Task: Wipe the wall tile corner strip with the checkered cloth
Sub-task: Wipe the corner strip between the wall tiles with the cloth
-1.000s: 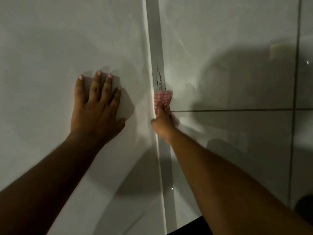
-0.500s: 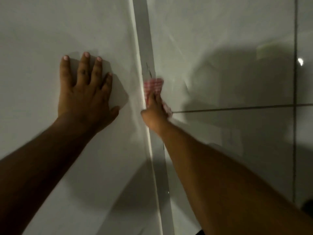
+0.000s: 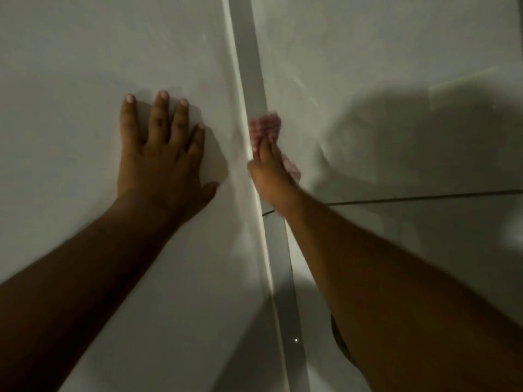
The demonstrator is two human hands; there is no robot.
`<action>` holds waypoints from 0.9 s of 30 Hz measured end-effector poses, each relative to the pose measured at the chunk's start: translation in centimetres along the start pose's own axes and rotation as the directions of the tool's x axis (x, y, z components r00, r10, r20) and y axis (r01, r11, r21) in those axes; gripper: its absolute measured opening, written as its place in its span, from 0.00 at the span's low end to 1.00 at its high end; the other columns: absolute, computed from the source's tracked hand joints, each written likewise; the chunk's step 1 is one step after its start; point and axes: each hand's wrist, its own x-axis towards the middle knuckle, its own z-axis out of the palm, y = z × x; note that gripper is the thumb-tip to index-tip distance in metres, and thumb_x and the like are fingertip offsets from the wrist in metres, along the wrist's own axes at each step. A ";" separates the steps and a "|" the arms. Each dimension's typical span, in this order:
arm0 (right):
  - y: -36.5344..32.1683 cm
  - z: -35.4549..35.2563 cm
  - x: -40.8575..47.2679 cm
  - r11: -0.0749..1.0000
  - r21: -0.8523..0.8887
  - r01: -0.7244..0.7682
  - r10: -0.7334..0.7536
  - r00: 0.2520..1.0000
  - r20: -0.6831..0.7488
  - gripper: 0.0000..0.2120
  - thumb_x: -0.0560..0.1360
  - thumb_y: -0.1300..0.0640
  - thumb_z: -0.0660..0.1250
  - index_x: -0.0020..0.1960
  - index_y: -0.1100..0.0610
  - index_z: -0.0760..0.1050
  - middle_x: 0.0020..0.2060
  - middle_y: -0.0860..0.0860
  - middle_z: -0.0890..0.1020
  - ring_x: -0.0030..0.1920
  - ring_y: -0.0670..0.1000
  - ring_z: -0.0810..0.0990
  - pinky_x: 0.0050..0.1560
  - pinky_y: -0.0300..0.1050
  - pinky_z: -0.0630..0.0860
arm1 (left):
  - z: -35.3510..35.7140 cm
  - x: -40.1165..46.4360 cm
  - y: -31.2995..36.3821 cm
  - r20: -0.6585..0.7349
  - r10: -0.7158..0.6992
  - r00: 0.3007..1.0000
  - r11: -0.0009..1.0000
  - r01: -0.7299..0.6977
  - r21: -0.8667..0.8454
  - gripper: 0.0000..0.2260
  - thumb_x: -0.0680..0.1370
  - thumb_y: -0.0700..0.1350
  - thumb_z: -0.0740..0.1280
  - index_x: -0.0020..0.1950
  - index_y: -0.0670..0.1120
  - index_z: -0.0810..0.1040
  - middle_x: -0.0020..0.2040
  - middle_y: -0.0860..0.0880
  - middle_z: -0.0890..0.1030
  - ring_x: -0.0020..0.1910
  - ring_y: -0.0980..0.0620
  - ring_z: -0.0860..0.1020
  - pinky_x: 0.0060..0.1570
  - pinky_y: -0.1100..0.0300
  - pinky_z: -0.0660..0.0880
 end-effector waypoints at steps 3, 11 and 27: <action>3.6 2.6 -5.3 0.983 0.055 -0.173 0.171 0.985 0.034 0.35 0.76 0.53 0.56 0.79 0.47 0.45 0.80 0.48 0.46 0.79 0.53 0.47 0.78 0.52 0.46 | -0.6 -0.7 -0.3 0.020 -0.023 1.000 1.000 0.022 0.009 0.42 0.73 0.72 0.43 0.82 0.51 0.48 0.83 0.42 0.45 0.81 0.37 0.42 0.75 0.33 0.40; -2.0 -1.1 5.1 0.998 -0.020 -0.059 0.060 0.997 0.048 0.41 0.71 0.43 0.53 0.79 0.51 0.41 0.80 0.51 0.42 0.79 0.54 0.49 0.77 0.55 0.47 | -1.2 -3.2 -1.8 0.029 -0.025 0.999 0.998 0.027 -0.050 0.42 0.73 0.71 0.46 0.82 0.49 0.51 0.82 0.41 0.48 0.81 0.36 0.44 0.75 0.34 0.38; 5.4 3.9 -6.8 0.976 0.132 -0.174 0.180 0.983 -0.031 0.40 0.69 0.48 0.54 0.79 0.50 0.43 0.80 0.51 0.47 0.79 0.53 0.46 0.78 0.56 0.46 | -1.1 -3.6 -1.5 0.038 -0.005 0.999 1.000 0.006 -0.024 0.40 0.75 0.69 0.41 0.82 0.47 0.44 0.82 0.41 0.43 0.81 0.37 0.42 0.75 0.37 0.37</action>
